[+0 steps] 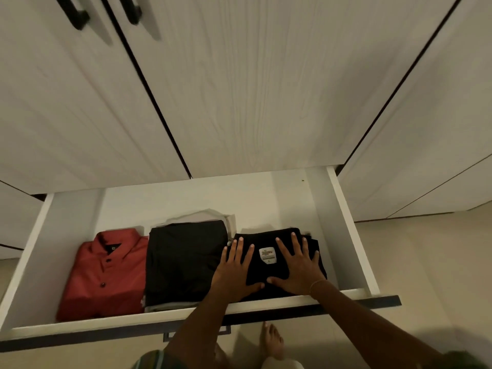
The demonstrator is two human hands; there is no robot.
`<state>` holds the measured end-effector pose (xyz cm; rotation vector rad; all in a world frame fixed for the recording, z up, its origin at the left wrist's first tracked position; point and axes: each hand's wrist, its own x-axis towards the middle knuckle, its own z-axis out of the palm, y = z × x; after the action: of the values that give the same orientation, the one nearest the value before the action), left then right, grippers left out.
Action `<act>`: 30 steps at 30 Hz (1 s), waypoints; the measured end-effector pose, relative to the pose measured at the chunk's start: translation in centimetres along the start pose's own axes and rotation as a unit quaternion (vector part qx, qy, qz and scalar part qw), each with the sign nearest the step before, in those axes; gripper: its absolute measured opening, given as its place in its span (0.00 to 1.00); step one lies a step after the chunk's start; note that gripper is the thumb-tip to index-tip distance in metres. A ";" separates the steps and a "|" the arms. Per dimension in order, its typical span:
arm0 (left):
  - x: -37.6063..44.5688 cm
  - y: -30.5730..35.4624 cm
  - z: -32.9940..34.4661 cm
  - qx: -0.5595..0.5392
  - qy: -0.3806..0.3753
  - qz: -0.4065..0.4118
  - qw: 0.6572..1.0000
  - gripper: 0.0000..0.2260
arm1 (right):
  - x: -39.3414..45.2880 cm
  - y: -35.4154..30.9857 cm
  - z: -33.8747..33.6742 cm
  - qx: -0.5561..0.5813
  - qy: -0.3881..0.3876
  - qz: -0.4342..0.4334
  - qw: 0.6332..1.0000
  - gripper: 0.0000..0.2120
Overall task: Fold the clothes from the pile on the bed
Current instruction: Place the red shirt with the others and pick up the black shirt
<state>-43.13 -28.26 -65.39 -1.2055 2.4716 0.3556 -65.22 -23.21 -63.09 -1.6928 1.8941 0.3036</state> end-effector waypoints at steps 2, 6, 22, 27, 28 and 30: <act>-1.4 -0.8 -0.8 -0.001 0.004 0.005 1.000 0.45 | -1.4 -1.1 -0.4 0.029 0.028 0.007 0.999 0.53; -4.3 -1.5 -2.9 -0.043 0.008 -0.011 0.999 0.35 | -3.8 -2.8 -1.0 0.107 0.130 -0.015 0.986 0.32; -20.1 -2.9 -3.0 -0.283 0.161 -0.366 0.872 0.18 | -14.2 -11.8 2.9 0.613 0.177 0.262 0.724 0.14; -23.0 -3.1 -1.8 -0.595 0.108 -0.503 0.618 0.33 | -16.1 -12.5 3.8 0.753 0.075 0.251 0.604 0.25; -23.3 -3.2 -1.9 -0.678 0.117 -0.504 0.522 0.35 | -16.2 -13.1 3.7 0.775 0.066 0.230 0.585 0.31; -23.1 -3.5 -2.3 -0.772 0.154 -0.483 0.383 0.41 | -15.9 -13.9 3.2 0.814 0.051 0.193 0.545 0.40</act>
<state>-27.71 -15.04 -53.65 -3.0339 0.2429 2.3138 -50.45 -10.62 -54.09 0.0448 1.4198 -1.1344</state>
